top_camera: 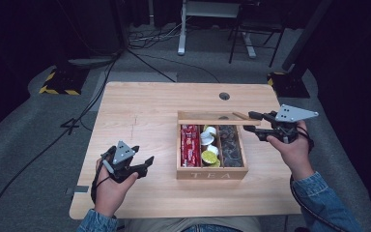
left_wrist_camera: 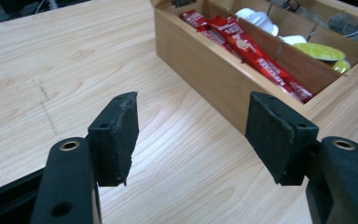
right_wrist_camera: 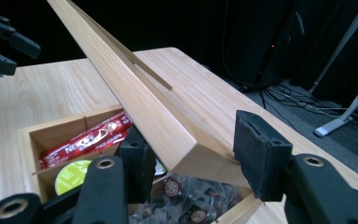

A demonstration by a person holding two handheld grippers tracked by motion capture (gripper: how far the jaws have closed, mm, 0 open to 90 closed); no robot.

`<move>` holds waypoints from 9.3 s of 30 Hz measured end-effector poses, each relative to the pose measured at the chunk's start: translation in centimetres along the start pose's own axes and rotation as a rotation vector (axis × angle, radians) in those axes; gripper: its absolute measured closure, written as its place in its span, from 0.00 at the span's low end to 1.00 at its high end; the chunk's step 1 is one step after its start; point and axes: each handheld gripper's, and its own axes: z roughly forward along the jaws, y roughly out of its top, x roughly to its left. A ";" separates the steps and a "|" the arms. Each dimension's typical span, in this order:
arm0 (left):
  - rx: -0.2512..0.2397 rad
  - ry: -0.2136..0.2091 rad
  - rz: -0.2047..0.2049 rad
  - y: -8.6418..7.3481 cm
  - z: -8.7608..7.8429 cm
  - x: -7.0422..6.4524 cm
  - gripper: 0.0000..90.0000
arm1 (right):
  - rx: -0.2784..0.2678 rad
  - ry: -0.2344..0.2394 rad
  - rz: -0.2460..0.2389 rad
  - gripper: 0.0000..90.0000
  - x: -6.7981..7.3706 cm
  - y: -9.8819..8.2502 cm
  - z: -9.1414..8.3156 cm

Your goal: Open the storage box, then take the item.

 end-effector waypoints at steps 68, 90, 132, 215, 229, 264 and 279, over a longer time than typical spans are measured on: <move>0.133 -0.101 -0.006 -0.3 5.2 2.8 0.36 | 0.037 -0.137 0.188 0.46 -11.0 4.1 9.8; 0.169 -0.084 0.017 -0.6 5.6 2.6 0.36 | 0.094 -0.209 0.212 0.30 -11.5 0.8 12.5; 0.192 -0.106 0.037 -0.6 5.9 2.9 0.34 | 0.090 -0.140 0.265 0.22 -6.7 2.7 5.7; 0.224 0.008 0.025 -6.3 5.6 4.1 0.29 | 0.474 0.137 0.223 0.46 9.7 -0.1 17.2; 0.225 0.009 0.026 -6.3 5.6 4.1 0.29 | 0.533 0.131 0.226 0.43 9.9 -0.4 18.3; 0.221 0.011 0.026 -6.3 5.6 4.1 0.29 | 0.629 0.091 0.243 0.90 10.7 0.2 18.5; 0.221 0.011 0.026 -6.3 5.6 4.1 0.29 | 0.517 0.107 0.267 0.93 10.6 1.5 17.2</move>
